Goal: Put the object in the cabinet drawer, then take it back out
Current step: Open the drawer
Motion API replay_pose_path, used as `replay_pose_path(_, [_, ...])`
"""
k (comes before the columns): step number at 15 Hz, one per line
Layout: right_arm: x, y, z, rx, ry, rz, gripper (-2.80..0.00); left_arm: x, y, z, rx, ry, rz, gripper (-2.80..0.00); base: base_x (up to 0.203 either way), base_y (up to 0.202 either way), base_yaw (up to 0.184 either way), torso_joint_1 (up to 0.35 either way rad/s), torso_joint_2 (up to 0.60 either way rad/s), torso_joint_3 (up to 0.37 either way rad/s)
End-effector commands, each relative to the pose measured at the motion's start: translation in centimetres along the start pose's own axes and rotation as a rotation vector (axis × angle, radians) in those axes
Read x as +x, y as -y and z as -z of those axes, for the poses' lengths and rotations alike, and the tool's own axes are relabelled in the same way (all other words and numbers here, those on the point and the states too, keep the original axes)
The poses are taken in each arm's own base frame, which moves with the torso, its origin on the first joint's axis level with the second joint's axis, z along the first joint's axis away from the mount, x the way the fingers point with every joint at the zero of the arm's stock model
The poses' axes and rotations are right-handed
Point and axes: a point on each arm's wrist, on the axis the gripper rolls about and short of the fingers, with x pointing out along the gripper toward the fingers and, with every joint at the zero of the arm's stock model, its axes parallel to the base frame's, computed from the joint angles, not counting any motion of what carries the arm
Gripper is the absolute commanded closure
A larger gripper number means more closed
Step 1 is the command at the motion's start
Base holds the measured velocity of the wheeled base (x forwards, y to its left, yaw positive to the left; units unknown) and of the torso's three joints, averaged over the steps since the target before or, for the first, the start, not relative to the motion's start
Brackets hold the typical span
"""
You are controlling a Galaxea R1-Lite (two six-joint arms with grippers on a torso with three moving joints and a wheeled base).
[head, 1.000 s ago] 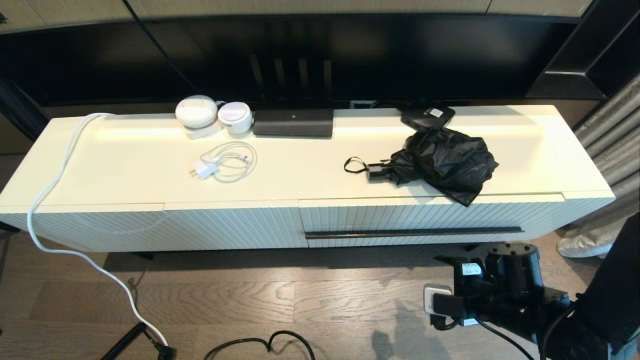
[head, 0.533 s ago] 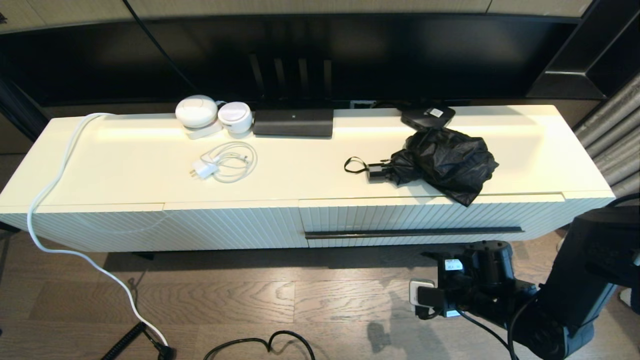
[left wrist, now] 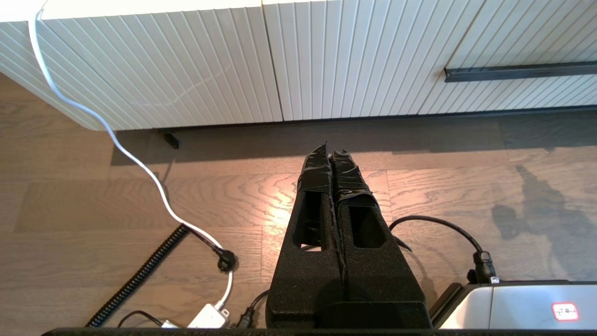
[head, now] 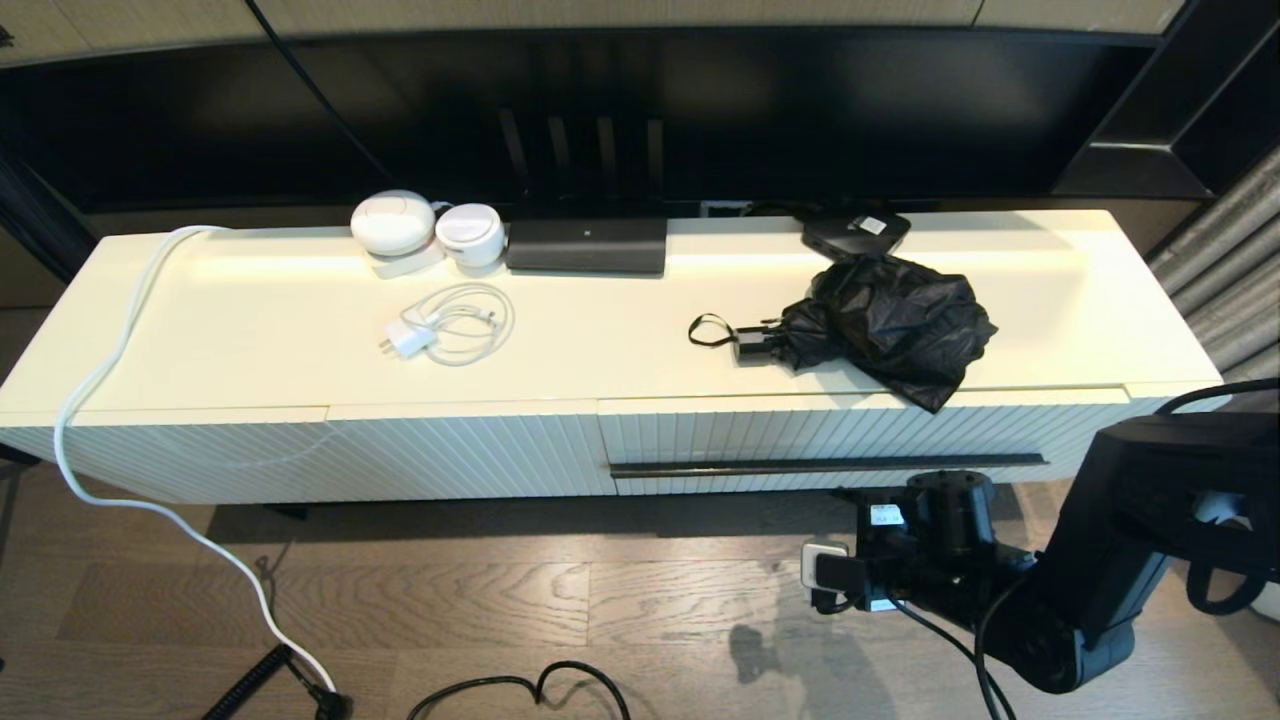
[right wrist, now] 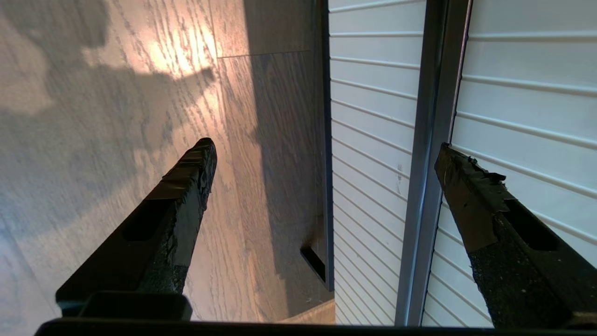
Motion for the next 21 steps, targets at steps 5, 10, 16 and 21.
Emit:
replay_pose_path(5, [1.2,0.9,0.8,0.006,-0.019,0.041,-2.80,0.0,0.0,0.0,0.000,-0.003,0.001,0.00,0.000,0.000,0.000,0.000,0.00,0.000])
replay_pose_path(10, [2.5,1.3,1.4,0.014,-0.030,0.065,-2.80,0.0,0.0,0.0,0.000,-0.003,-0.001,0.00,0.000,0.000,0.000,0.000,0.00,0.000])
replay_pose_path(16, [3.8,1.1,2.0,0.023,-0.040,0.068,-2.80,0.0,0.0,0.0,0.000,-0.003,0.001,0.00,0.000,0.000,0.000,0.000,0.00,0.000])
replay_pose_path(21, [4.6,1.7,1.9,0.024,-0.033,0.097,-2.80,0.0,0.0,0.0,0.000,-0.003,0.001,0.00,0.000,0.000,0.000,0.000,0.00,0.000])
